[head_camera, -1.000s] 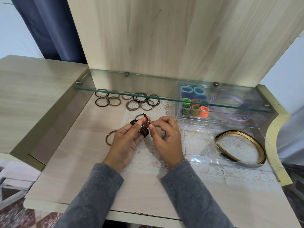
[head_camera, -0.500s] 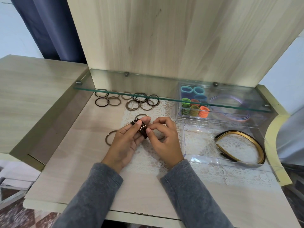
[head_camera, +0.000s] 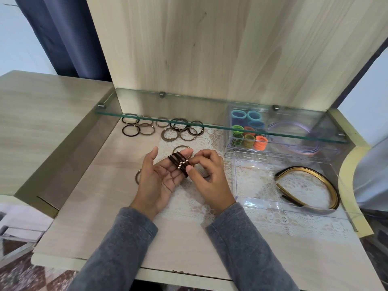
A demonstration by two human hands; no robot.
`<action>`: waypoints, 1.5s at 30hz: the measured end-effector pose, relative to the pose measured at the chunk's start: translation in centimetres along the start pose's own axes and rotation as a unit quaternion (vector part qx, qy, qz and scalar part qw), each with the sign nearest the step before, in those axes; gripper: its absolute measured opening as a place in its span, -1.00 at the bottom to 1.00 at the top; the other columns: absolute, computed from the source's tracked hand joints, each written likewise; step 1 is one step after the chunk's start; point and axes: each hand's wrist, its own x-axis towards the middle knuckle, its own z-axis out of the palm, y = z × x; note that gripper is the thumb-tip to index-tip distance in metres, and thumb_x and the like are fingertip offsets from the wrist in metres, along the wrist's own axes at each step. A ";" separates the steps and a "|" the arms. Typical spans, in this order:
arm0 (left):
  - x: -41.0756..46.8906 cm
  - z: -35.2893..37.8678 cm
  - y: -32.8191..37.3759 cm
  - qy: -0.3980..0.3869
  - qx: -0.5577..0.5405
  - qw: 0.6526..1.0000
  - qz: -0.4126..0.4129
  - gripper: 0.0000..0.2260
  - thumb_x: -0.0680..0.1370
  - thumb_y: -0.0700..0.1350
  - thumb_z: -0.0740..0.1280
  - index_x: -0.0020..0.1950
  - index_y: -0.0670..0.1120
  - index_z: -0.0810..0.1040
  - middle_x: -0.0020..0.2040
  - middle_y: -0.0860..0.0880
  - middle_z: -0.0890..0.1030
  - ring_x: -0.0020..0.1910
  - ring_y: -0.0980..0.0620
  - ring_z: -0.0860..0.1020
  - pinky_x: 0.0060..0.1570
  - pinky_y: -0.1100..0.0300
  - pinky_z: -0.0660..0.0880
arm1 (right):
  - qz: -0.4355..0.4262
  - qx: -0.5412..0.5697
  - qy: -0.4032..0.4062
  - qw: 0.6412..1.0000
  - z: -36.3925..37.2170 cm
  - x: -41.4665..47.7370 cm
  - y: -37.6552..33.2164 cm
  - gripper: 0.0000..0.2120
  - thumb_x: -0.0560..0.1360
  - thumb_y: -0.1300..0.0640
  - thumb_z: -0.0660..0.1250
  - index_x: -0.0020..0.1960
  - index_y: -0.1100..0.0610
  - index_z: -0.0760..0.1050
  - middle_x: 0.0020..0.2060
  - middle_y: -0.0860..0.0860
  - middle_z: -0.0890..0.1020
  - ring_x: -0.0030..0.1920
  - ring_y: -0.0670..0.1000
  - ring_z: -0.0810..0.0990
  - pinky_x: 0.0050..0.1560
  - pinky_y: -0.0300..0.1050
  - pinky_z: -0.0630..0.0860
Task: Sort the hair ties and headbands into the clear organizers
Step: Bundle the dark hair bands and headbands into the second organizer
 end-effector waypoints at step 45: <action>0.0 4.3 4.7 -0.114 0.235 0.942 -0.210 -0.70 0.12 -0.06 0.65 -0.26 -0.12 0.68 -0.03 -0.10 0.70 -0.03 -0.07 0.70 0.09 0.07 0.62 | -0.204 -0.404 -0.143 0.880 -10.9 -0.4 -5.4 -0.70 0.46 -0.19 0.24 -0.01 -0.05 0.64 -0.11 -0.03 0.38 -0.03 0.04 0.36 0.04 -0.09 0.34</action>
